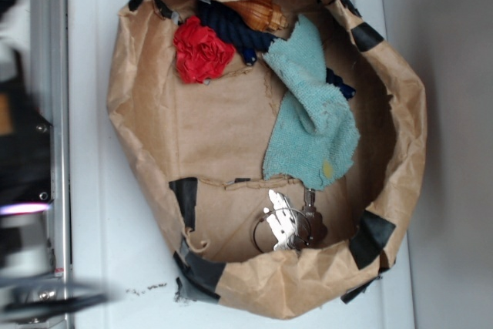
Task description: Grab the silver keys.
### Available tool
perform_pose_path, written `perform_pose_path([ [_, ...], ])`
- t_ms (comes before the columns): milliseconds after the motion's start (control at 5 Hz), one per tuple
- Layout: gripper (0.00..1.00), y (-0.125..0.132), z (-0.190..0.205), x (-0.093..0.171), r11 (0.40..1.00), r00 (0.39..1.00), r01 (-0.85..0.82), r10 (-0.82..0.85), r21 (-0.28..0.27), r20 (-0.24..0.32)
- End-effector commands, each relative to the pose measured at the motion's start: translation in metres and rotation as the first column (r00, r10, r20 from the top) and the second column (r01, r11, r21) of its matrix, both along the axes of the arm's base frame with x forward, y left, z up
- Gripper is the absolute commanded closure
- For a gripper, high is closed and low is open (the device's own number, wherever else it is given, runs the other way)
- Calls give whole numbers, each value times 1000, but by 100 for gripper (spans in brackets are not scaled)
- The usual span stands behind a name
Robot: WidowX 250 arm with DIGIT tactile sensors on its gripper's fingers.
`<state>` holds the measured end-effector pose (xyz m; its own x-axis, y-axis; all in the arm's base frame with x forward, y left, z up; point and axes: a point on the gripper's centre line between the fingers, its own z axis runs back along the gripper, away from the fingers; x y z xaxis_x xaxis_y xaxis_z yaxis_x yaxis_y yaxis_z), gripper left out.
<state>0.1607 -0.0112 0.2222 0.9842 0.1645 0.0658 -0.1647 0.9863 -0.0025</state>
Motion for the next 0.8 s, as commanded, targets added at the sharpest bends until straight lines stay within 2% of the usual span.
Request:
perform_pose_path([
  [0, 0, 22, -3, 40, 996, 991, -85, 84, 8, 106],
  [200, 0, 36, -32, 44, 996, 982, -84, 81, 12, 172],
  [400, 0, 45, -52, 50, 996, 988, -90, 92, -27, 125],
  [600, 0, 48, -64, 54, 992, 993, -87, 93, -92, 67],
])
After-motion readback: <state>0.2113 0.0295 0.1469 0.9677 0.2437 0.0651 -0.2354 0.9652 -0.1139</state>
